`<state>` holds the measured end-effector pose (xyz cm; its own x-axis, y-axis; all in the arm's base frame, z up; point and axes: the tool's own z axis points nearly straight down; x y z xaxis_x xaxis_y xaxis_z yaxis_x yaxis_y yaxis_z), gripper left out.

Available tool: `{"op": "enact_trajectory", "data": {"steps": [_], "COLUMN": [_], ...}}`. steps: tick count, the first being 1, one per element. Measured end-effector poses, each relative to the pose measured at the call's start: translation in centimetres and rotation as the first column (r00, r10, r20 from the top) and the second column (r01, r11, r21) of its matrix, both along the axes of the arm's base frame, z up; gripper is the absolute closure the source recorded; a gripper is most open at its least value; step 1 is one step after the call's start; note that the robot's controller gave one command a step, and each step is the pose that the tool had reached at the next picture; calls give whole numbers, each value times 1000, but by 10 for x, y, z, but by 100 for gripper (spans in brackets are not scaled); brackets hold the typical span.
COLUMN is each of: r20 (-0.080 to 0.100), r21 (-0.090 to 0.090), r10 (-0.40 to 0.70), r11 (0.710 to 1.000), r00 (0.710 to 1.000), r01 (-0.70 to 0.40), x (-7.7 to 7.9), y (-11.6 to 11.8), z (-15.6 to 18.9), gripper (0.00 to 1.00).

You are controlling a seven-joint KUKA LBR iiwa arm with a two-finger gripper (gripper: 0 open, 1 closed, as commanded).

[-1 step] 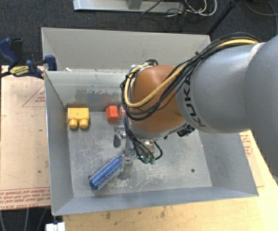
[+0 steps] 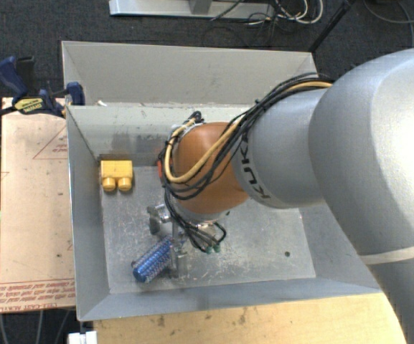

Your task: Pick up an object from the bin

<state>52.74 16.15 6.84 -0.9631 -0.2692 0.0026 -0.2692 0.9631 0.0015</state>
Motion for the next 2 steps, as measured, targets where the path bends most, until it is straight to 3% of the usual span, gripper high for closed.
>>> {"op": "enact_trajectory", "data": {"steps": [2], "r20": [3], "r21": [1], "r10": [-4], "r11": [1000], "r00": [1000], "r01": [4], "x": [0], "y": [1], "z": [0], "gripper": [0]}}
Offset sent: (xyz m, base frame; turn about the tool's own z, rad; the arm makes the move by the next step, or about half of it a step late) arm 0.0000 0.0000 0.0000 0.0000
